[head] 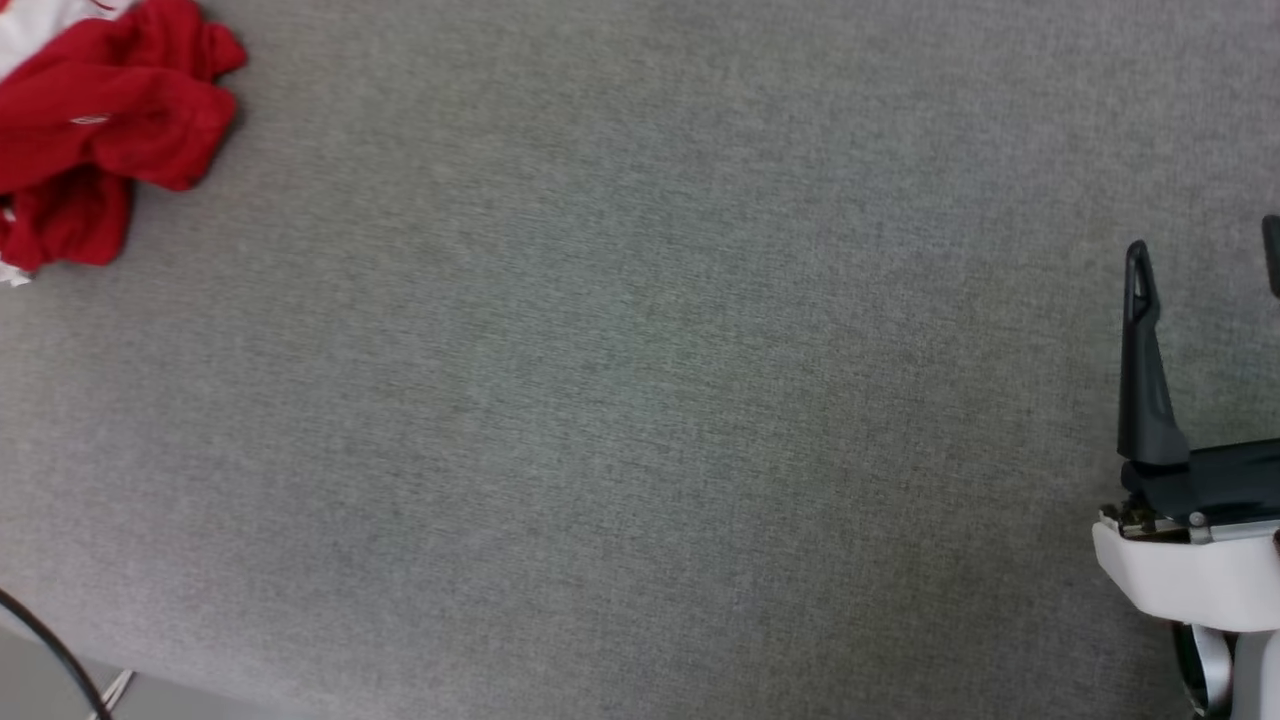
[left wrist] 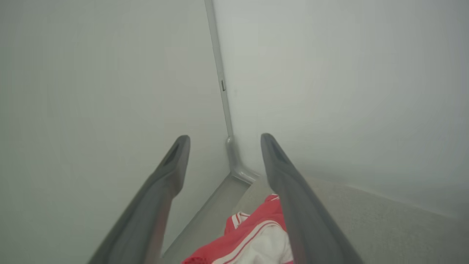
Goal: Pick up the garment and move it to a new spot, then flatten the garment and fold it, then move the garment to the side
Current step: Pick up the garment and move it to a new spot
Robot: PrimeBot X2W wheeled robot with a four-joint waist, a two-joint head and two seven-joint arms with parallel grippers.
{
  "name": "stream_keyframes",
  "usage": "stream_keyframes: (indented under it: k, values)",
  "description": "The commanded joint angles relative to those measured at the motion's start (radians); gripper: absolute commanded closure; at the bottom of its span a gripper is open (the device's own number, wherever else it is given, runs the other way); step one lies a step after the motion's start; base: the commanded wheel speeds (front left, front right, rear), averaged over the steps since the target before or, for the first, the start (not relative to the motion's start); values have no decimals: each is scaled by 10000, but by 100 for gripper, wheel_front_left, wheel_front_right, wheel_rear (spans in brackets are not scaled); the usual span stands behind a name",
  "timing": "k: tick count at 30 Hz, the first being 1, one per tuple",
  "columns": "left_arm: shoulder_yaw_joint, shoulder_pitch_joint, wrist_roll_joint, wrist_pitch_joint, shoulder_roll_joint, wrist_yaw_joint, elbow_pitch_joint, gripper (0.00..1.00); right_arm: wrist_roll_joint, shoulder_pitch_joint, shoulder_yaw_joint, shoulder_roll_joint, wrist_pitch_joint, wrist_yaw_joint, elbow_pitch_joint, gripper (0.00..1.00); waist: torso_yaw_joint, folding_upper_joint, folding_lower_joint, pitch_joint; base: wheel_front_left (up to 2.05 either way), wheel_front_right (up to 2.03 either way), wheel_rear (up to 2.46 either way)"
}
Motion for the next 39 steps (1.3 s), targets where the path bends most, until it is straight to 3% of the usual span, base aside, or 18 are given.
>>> stream_keyframes:
  k: [1,3,6,9,17,23,28,29,30,39]
  values:
    - [-96,-486,-533,780,343,-100,595,0,-66,-169,-35,-71,-23,-3,-253,0,-298,0,-3,551,0,0,0]
    - [-219,-633,-766,1221,480,-122,874,0,-80,-188,-42,-104,-21,-3,-338,0,-317,0,-3,645,0,0,0]
    - [-1097,-812,-1649,2700,850,-128,1259,0,-158,-217,6,-165,-23,-5,-605,0,-382,0,-3,905,0,0,0]
    - [-1872,-680,-2807,4042,1354,-124,1326,0,-253,-257,40,-226,-23,-3,-848,0,-443,0,-3,1196,0,0,0]
    - [-3056,-298,-5558,7125,1961,-128,1345,0,-461,-222,-12,-409,-23,-5,-1300,0,-593,0,-3,1927,0,0,0]
    - [-3770,72,-6491,8162,1833,-129,1409,0,-542,-239,38,-434,-19,-3,-1517,0,-715,0,-3,2294,0,0,0]
    - [-4456,411,-6740,8111,1691,-131,1496,0,-589,-238,137,-369,-16,-3,-1583,0,-836,0,-3,2330,0,0,0]
    - [-4550,438,-6765,8024,1729,-131,1530,69,-599,-248,142,-353,-16,-3,-1589,0,-861,0,-3,2294,0,0,0]
    - [-4650,451,-6805,7921,1779,-131,1508,100,-600,-260,143,-336,-18,-3,-1594,0,-882,0,-3,2248,0,0,0]
    - [-5263,-58,-6656,6092,2870,-130,721,100,-324,-328,301,-178,-21,-3,-1134,0,-864,0,-3,1173,0,0,0]
